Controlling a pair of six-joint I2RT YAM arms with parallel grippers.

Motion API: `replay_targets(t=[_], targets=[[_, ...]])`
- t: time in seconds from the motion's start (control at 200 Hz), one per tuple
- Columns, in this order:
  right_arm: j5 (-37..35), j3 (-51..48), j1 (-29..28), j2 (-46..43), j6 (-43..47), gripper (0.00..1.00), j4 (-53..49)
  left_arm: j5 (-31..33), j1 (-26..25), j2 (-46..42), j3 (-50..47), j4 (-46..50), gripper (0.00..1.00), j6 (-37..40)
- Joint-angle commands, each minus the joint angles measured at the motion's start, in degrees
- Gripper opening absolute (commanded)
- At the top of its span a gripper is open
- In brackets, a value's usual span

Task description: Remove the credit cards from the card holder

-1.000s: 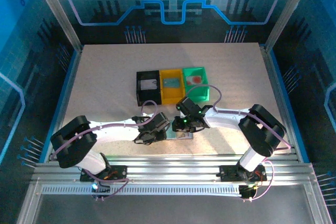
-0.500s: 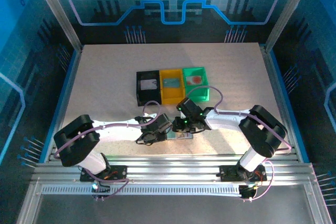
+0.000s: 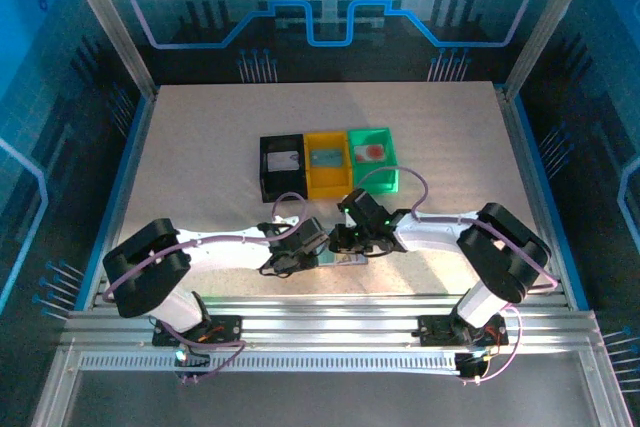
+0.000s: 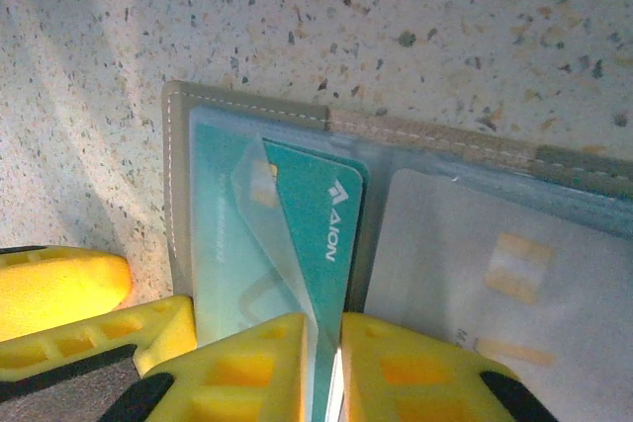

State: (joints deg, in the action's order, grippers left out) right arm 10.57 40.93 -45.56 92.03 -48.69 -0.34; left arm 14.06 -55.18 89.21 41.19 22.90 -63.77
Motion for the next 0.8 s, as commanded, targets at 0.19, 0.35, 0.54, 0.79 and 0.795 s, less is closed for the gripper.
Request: replay_targets(t=[0.19, 0.35, 0.54, 0.79, 0.795], targets=[[2.24, -1.49, 0.38, -1.55, -0.38, 0.15, 3.79, -10.75, -1.07, 10.77, -4.71, -13.01, 0.55, -1.36], [2.79, -2.33, 0.37, -2.15, -0.55, 0.13, 5.60, -10.70, -1.16, 10.85, -4.72, -13.00, 0.55, -1.32], [2.46, -2.61, 0.24, -3.08, -0.19, 0.08, 5.65, -10.57, -1.16, 10.74, -4.80, -13.05, 0.55, -1.36], [1.85, -3.04, 0.38, -3.43, -0.08, 0.00, 5.42, -10.59, -1.16, 10.64, -5.05, -13.14, 0.55, -1.33], [1.84, -3.04, 0.34, -3.43, -0.04, 0.00, 5.38, -10.57, -1.16, 10.64, -5.06, -13.14, 0.55, -1.34]])
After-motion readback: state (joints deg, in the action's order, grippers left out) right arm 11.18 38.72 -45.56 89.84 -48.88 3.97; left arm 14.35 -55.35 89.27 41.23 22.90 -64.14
